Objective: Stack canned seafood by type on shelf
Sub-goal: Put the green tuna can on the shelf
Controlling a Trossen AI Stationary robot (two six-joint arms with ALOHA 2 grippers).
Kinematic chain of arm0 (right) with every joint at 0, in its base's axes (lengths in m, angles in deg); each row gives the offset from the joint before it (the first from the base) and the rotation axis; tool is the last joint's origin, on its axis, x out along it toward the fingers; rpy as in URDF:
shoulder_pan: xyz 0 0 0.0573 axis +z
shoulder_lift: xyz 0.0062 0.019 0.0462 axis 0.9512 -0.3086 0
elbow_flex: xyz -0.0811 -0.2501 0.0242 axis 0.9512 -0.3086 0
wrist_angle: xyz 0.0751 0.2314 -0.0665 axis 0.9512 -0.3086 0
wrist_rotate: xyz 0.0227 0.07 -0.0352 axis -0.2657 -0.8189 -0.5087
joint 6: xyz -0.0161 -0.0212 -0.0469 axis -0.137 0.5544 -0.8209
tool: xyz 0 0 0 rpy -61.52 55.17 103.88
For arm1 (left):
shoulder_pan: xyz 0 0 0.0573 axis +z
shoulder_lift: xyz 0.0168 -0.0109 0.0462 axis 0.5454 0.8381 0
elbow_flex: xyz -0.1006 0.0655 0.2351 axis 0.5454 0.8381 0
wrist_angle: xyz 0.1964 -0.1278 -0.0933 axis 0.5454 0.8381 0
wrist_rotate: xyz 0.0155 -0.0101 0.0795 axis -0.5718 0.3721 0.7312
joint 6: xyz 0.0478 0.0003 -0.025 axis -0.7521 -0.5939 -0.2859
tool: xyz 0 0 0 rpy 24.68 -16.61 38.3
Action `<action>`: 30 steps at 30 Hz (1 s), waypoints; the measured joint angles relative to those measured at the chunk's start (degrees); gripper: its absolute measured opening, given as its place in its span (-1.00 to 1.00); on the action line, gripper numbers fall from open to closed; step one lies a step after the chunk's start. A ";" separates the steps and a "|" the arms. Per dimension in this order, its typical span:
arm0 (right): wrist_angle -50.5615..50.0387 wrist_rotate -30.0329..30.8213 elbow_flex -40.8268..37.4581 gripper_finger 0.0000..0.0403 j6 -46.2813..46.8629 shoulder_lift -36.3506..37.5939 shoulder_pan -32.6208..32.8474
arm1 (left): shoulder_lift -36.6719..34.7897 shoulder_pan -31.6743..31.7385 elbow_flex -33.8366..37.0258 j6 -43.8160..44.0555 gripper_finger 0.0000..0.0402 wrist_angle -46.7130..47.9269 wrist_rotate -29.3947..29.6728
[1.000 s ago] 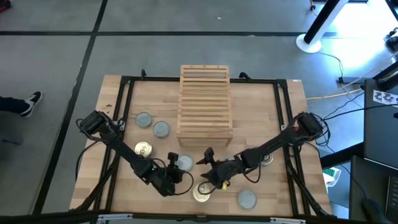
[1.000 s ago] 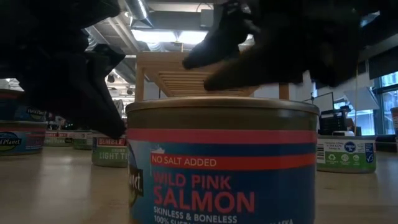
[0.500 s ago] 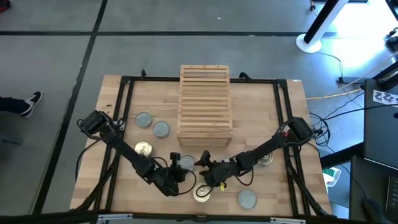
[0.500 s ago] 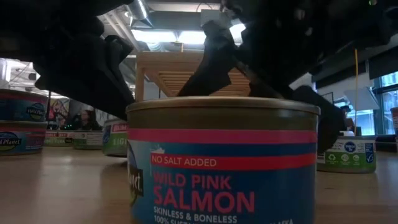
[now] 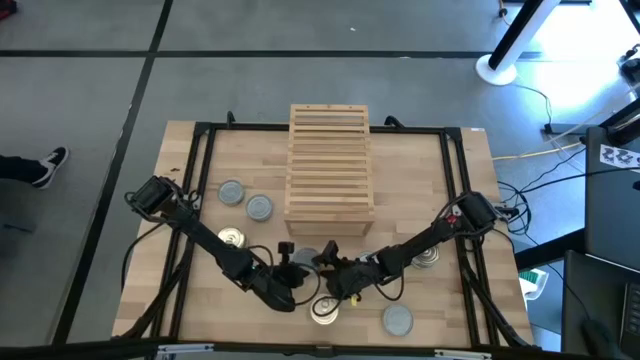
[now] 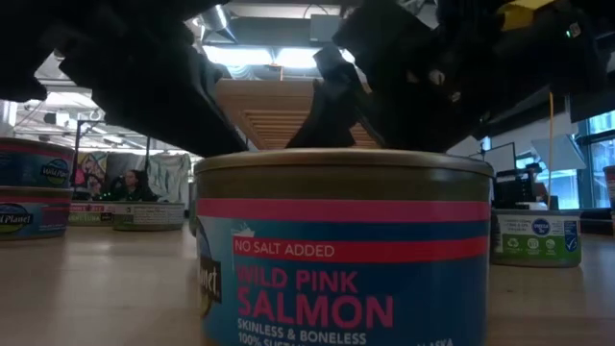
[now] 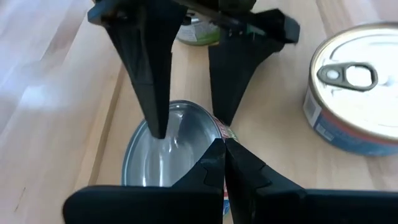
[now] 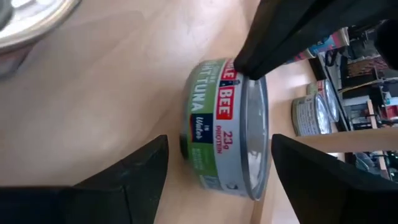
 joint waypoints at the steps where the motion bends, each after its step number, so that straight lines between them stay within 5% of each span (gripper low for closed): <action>1: 0.23 0.50 0.00 0.40 0.00 -0.03 0.00 | 0.00 -0.01 0.00 0.00 -1.00 -0.49 -0.01; 11: 1.21 1.27 -0.02 0.32 -0.03 -0.07 0.01 | -0.04 -0.02 -0.02 0.00 -1.00 -3.49 0.00; 21: 1.27 -0.61 -0.07 -0.31 -0.19 -0.04 0.20 | -0.26 -0.09 -0.04 -0.52 -0.98 -3.24 0.61; 30: -0.23 -0.62 2.15 -0.27 0.33 0.04 1.19 | -1.00 -0.05 -0.11 2.53 -0.58 -3.48 -1.25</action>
